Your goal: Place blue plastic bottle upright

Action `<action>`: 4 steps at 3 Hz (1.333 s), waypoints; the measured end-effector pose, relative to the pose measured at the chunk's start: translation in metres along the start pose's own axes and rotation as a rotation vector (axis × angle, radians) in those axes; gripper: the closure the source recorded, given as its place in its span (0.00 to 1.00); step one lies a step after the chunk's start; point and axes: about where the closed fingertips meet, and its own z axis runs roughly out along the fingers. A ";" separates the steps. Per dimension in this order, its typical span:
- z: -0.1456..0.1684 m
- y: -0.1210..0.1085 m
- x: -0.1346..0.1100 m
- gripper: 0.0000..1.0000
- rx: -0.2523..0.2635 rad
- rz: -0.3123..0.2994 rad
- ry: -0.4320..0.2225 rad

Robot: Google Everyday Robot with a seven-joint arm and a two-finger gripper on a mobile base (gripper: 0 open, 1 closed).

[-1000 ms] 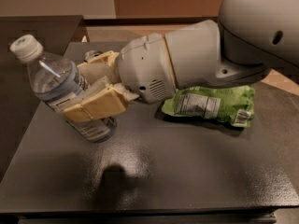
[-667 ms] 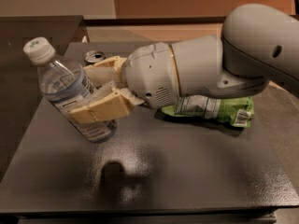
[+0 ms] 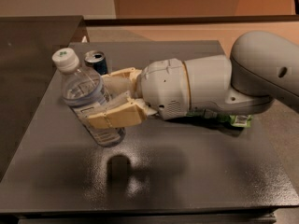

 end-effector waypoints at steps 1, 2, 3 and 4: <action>-0.004 0.000 0.017 1.00 0.022 0.029 -0.045; -0.004 -0.001 0.030 1.00 0.034 0.045 -0.093; -0.003 -0.001 0.041 1.00 0.039 0.050 -0.128; -0.001 -0.001 0.050 1.00 0.037 0.041 -0.150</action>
Offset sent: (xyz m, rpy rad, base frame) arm 0.0080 -0.0185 -0.0476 0.1590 0.0647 -0.0617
